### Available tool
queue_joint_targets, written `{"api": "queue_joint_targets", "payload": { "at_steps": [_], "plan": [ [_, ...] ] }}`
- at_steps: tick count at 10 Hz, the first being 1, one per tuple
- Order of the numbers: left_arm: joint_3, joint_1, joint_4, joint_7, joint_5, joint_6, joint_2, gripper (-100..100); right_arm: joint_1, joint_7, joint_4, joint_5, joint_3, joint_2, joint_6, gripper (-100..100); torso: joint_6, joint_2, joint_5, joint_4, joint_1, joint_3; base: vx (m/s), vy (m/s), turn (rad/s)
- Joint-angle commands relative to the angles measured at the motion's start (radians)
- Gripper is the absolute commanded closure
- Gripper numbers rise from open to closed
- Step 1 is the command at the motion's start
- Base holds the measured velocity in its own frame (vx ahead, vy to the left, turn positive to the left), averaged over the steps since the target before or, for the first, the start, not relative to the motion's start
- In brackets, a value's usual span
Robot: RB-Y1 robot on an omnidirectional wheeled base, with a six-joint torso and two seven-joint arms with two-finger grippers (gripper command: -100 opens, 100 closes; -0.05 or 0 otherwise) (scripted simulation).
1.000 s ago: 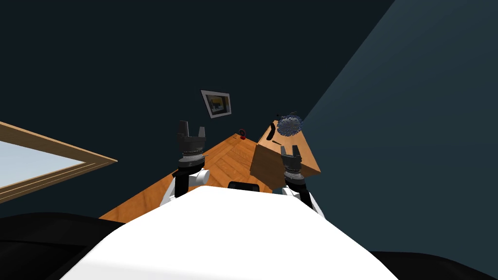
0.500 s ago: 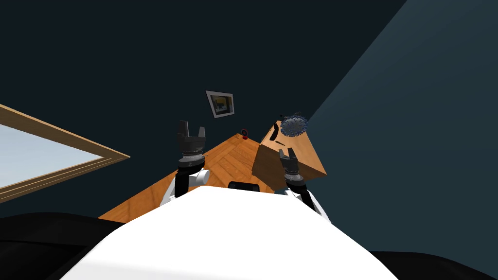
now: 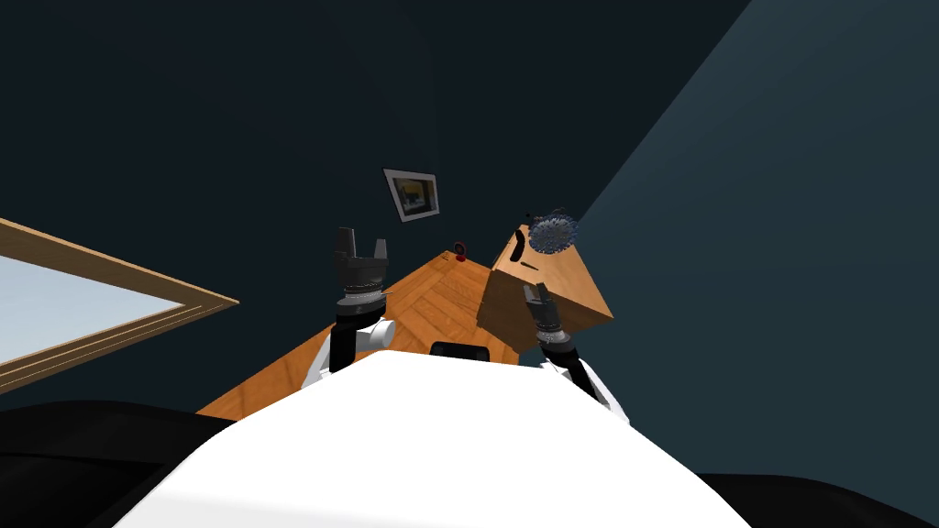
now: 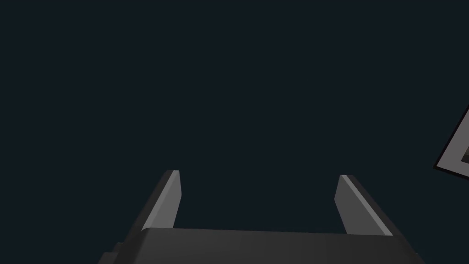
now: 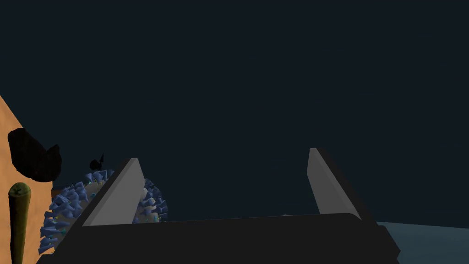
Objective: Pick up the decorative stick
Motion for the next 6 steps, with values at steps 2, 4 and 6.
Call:
{"api": "queue_joint_targets", "payload": {
  "at_steps": [2,4,6],
  "plan": [
    [0.000,0.000,0.000,0.000,0.000,0.000,0.000,0,0.010,0.006,0.035,0.000,0.006,-0.066,-0.009,-100,0.000,0.002,0.000,0.000,0.002,0.001,-0.125,0.143,-0.011],
    [0.000,0.000,0.000,0.000,0.000,0.000,0.000,0,0.017,0.011,0.062,0.002,0.013,-0.113,-0.016,-100,0.000,-0.005,0.000,-0.001,-0.002,-0.003,-0.021,0.085,0.005],
    [0.000,0.000,0.000,0.000,0.000,0.000,0.000,0,0.024,0.016,0.090,0.006,0.020,-0.164,-0.023,-100,0.000,-0.007,-0.001,-0.001,-0.003,-0.004,-0.027,0.084,0.006]
  ]
}}
